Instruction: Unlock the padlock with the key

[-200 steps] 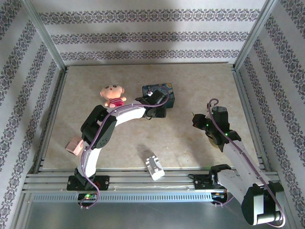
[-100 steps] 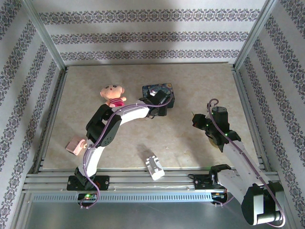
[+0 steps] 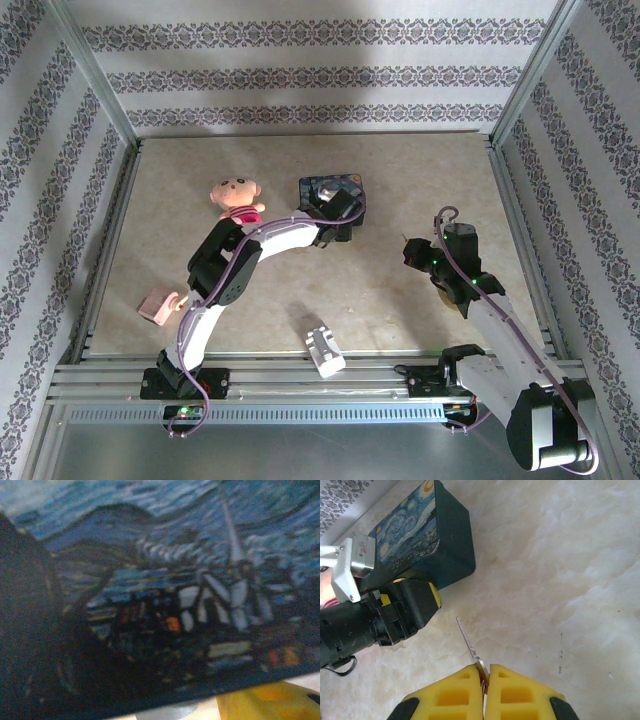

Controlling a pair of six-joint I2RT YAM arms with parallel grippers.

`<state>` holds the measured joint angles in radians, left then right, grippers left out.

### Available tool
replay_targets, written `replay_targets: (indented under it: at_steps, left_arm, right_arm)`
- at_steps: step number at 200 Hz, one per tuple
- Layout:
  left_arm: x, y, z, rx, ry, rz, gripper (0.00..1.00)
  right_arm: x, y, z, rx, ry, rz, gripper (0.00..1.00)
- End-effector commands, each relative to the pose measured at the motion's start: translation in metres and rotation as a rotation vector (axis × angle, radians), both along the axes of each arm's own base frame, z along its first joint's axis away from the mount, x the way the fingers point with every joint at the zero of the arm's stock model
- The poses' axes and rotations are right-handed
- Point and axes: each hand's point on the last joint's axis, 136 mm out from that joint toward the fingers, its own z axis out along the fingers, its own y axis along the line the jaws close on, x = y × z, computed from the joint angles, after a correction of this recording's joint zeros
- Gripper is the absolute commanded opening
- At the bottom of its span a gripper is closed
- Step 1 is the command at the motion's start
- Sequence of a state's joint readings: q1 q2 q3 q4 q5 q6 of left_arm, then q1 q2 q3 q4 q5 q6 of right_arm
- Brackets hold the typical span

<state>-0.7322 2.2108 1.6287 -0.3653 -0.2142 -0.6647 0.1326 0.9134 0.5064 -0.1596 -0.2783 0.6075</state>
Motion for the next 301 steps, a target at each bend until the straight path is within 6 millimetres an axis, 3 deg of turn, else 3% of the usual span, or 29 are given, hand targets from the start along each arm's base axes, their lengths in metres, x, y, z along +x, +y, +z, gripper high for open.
replay_targets:
  at_steps: [1, 129, 143, 217, 301]
  left_arm:
    - [0.007, -0.003, 0.004, 0.013, -0.042, 0.033, 0.6]
    - [0.024, -0.009, 0.005, 0.013, -0.173, 0.042, 0.59]
    - [0.025, -0.008, 0.005, 0.018, -0.181, 0.044, 0.53]
    - [0.023, -0.003, -0.012, 0.05, -0.159, 0.06, 0.52]
    - [0.027, -0.001, -0.016, 0.065, -0.153, 0.072, 0.52]
  right_arm:
    - [0.004, 0.0, 0.004, 0.023, -0.018, -0.006, 0.0]
    - [0.006, 0.003, 0.006, 0.035, -0.018, 0.007, 0.0]
    - [0.005, 0.004, 0.006, 0.036, -0.018, 0.01, 0.0]
    - [0.004, 0.003, 0.005, 0.035, -0.018, 0.007, 0.0]
    - [0.002, 0.002, 0.001, 0.03, -0.016, 0.002, 0.0]
